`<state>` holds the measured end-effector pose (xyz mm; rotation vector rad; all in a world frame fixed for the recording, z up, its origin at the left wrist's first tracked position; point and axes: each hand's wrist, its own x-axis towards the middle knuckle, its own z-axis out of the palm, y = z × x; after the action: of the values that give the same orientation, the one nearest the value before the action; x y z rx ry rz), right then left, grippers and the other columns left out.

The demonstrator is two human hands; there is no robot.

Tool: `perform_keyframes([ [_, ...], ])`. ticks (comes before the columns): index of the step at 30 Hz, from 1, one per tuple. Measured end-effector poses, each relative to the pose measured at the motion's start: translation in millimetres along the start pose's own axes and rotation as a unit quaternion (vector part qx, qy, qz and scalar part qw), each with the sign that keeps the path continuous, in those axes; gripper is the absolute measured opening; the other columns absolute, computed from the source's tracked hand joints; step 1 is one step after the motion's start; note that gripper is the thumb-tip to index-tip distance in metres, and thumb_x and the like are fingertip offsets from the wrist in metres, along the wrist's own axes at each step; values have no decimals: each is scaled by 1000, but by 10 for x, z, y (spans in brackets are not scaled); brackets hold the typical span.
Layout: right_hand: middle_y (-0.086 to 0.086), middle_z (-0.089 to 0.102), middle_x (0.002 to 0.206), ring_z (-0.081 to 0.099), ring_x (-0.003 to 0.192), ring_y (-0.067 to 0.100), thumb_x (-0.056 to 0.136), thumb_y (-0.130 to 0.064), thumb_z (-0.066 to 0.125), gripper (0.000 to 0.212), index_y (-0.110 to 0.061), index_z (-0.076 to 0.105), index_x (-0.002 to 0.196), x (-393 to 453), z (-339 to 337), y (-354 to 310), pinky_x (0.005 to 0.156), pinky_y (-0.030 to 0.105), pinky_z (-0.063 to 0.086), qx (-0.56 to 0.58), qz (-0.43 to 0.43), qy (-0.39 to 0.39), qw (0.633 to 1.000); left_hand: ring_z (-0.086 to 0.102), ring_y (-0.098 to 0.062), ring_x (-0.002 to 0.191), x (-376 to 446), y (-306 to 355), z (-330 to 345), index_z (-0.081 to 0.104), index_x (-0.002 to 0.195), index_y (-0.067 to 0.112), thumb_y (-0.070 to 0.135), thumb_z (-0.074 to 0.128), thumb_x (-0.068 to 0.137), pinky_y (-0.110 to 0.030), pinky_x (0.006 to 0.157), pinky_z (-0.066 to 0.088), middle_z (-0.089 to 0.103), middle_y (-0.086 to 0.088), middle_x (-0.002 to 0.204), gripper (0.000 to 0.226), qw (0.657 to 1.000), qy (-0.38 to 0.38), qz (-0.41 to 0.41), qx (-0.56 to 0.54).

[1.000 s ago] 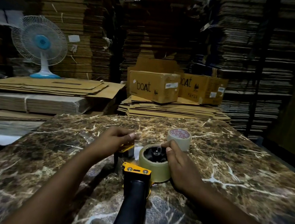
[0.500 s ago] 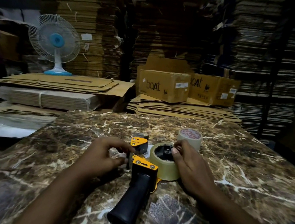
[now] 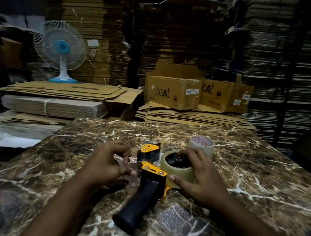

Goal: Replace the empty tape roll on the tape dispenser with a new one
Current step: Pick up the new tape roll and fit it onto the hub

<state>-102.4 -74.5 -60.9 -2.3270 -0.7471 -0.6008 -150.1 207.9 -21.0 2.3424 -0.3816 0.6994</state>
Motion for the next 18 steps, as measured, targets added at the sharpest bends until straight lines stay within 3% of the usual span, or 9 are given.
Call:
perform_keyframes([
  [3,-12,48,128,48,116,13,73,-76,61,73,-37,48,133,1,9,2,92,39,50,-1,9,4,1000,67,-16,69,-34,11,-62,63,62,15,3,86,64,-29,62,55,68,-1,70,26,988,-13,-42,-151],
  [5,-12,46,127,48,117,12,72,-78,61,74,-37,49,133,2,12,2,92,39,50,-1,9,6,1000,66,-17,64,-22,13,-65,65,68,11,6,76,74,-28,56,51,68,-5,67,13,976,-13,-64,-207],
  [10,-9,43,127,48,116,15,65,-90,53,81,-41,47,130,3,10,-40,88,39,53,-40,32,5,999,70,-24,59,13,28,-16,69,84,5,6,66,88,-31,52,50,69,-16,64,5,968,25,-122,-220],
  [14,-6,41,127,46,116,16,64,-92,46,84,-42,45,131,1,12,-60,83,33,49,-79,36,0,996,57,-16,46,31,82,36,71,88,2,3,68,85,-27,47,45,60,-4,48,4,963,8,-123,-241],
  [18,-6,40,127,44,117,15,64,-91,45,85,-41,45,132,0,4,-69,83,32,48,-83,36,-2,996,52,-11,48,53,112,57,76,102,13,-1,71,82,-23,48,44,55,-6,54,25,969,-38,-95,-224],
])
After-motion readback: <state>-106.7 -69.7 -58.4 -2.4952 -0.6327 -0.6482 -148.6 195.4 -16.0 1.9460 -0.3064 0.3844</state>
